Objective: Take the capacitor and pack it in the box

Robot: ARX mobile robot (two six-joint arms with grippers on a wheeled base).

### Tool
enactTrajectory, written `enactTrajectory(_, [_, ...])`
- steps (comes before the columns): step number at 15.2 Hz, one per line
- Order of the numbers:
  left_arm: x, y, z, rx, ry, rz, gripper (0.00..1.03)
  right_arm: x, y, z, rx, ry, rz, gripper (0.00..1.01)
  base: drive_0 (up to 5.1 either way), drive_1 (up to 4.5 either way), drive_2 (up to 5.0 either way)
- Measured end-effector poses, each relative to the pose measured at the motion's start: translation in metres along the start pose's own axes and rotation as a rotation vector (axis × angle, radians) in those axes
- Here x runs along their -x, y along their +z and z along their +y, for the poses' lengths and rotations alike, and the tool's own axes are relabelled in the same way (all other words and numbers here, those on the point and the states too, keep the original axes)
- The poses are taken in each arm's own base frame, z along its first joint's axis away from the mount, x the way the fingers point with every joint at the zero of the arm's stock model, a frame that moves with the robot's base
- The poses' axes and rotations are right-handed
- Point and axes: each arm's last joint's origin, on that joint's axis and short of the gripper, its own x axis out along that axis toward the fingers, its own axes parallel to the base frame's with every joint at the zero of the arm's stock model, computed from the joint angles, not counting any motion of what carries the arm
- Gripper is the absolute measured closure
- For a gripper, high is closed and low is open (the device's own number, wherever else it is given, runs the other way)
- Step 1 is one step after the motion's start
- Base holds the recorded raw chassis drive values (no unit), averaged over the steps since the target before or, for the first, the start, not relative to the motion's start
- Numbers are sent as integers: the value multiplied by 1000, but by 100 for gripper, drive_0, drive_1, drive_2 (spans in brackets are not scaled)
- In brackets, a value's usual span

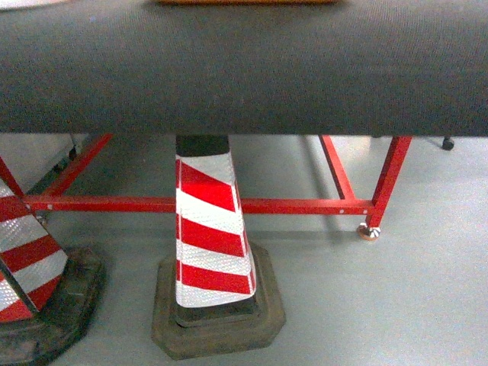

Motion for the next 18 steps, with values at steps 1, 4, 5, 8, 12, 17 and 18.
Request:
enactTrajectory(1, [0, 0, 0, 0, -1, 0, 60, 0, 0, 0, -1, 0, 1, 3, 3, 431, -426])
enactTrajectory(4, [0, 0, 0, 0, -2, 0, 60, 0, 0, 0, -2, -2, 0, 3, 0, 0, 0])
enactTrajectory(5, [0, 0, 0, 0, -1, 0, 60, 0, 0, 0, 1, 0, -1, 3, 0, 0, 0])
enactTrajectory(8, [0, 0, 0, 0, -2, 0, 60, 0, 0, 0, -1, -2, 0, 3, 0, 0, 0])
enactTrajectory(12, [0, 0, 0, -1, 0, -1, 60, 0, 0, 0, 0, 0, -1, 3, 0, 0, 0])
enactTrajectory(17, [0, 1, 0, 0, 0, -6, 60, 0, 1, 0, -1, -1, -5, 3, 0, 0, 0])
enactTrajectory(18, [0, 0, 0, 0, -2, -5, 60, 0, 0, 0, -1, -1, -5, 3, 0, 0, 0])
